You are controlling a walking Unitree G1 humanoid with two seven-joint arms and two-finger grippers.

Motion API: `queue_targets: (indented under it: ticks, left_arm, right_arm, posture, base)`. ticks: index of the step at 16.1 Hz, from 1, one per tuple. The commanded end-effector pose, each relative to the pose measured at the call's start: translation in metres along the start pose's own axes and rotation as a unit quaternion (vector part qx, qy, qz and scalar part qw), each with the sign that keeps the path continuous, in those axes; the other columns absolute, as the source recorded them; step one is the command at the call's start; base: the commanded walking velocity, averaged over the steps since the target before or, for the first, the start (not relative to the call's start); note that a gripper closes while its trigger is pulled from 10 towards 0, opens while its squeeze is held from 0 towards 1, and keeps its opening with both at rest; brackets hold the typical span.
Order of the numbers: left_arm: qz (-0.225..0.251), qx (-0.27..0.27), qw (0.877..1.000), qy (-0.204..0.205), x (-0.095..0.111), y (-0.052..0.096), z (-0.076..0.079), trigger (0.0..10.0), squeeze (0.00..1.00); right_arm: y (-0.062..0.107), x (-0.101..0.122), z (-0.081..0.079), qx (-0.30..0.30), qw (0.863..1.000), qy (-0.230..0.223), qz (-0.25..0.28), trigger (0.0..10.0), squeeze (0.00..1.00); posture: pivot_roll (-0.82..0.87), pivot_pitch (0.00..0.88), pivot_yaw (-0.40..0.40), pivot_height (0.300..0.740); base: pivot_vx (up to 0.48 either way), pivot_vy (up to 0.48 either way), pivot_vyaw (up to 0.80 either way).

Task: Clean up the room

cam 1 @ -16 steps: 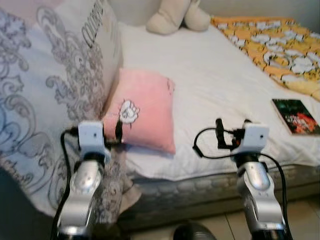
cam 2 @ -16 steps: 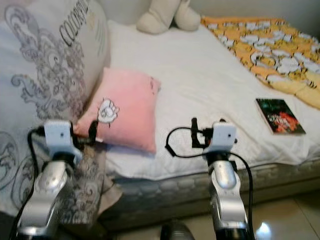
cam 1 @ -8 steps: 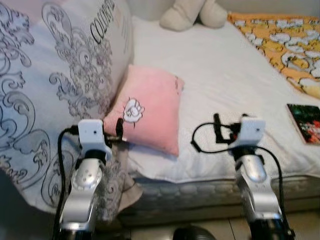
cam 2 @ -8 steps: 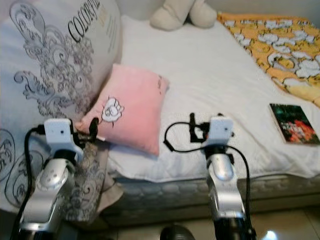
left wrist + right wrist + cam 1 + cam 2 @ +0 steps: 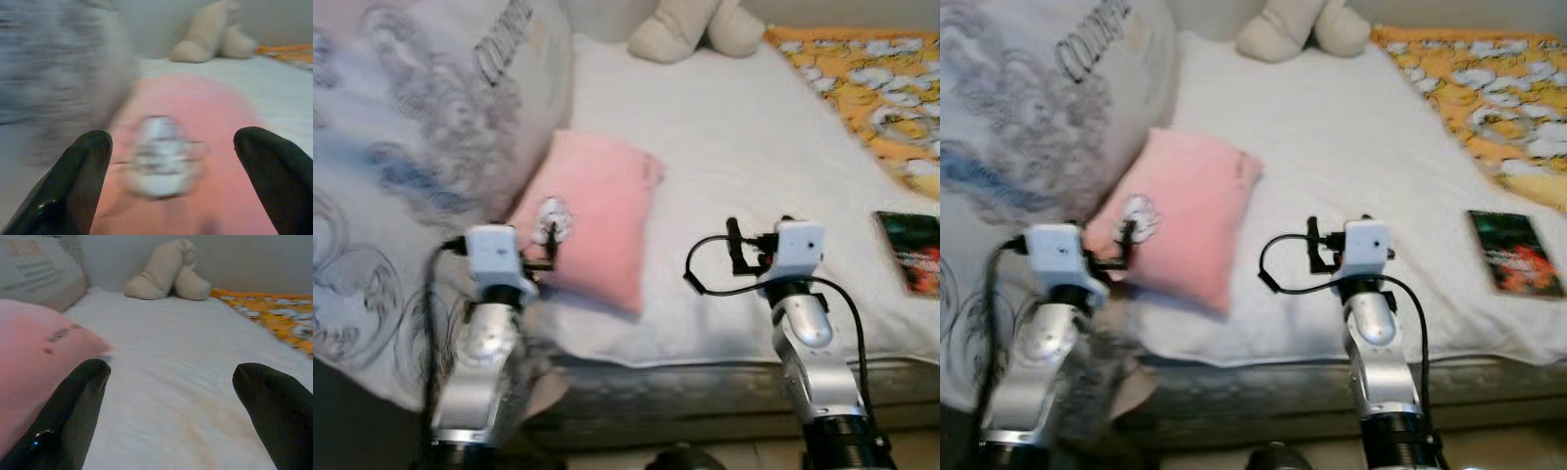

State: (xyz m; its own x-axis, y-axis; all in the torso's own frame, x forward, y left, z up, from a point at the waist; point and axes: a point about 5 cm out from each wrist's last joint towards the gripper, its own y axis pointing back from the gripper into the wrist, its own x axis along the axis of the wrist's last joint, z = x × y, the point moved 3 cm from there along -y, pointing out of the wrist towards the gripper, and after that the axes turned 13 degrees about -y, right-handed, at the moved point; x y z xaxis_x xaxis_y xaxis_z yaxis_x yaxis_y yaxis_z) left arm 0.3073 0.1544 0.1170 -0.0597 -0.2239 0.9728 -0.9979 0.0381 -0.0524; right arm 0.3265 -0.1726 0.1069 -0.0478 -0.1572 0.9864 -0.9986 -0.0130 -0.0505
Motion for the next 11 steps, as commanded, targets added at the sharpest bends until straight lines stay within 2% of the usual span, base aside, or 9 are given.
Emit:
queue_targets:
  ticks: [1, 5, 11]
  left_arm:
    - [0.0, -0.003, 1.0, 0.0, -0.001, -0.001, -0.001, 10.0, 0.0]
    - [0.016, -0.018, 1.0, 0.005, 0.004, -0.002, 0.004, 10.0, 0.0]
    - [0.005, -0.029, 0.999, -0.012, 0.002, -0.012, 0.009, 10.0, 0.0]
  right_arm:
    - [-0.001, 0.001, 0.0, -0.002, 1.0, 0.005, 0.004, 10.0, 0.0]
    - [-0.002, -0.002, 0.006, -0.009, 1.0, 0.009, -0.001, 10.0, 0.0]
    - [-0.004, -0.002, 0.004, -0.003, 1.0, 0.023, -0.001, 10.0, 0.0]
  posture:
    - [-0.07, 0.0, 0.012, 0.703]
    - [-0.08, 0.0, 0.016, 0.703]
    - [-0.09, 0.0, 0.026, 0.703]
  base:
    - [0.0, -0.472, 0.0]
    - [0.0, -0.474, 0.0]
    - [0.0, -0.467, 0.0]
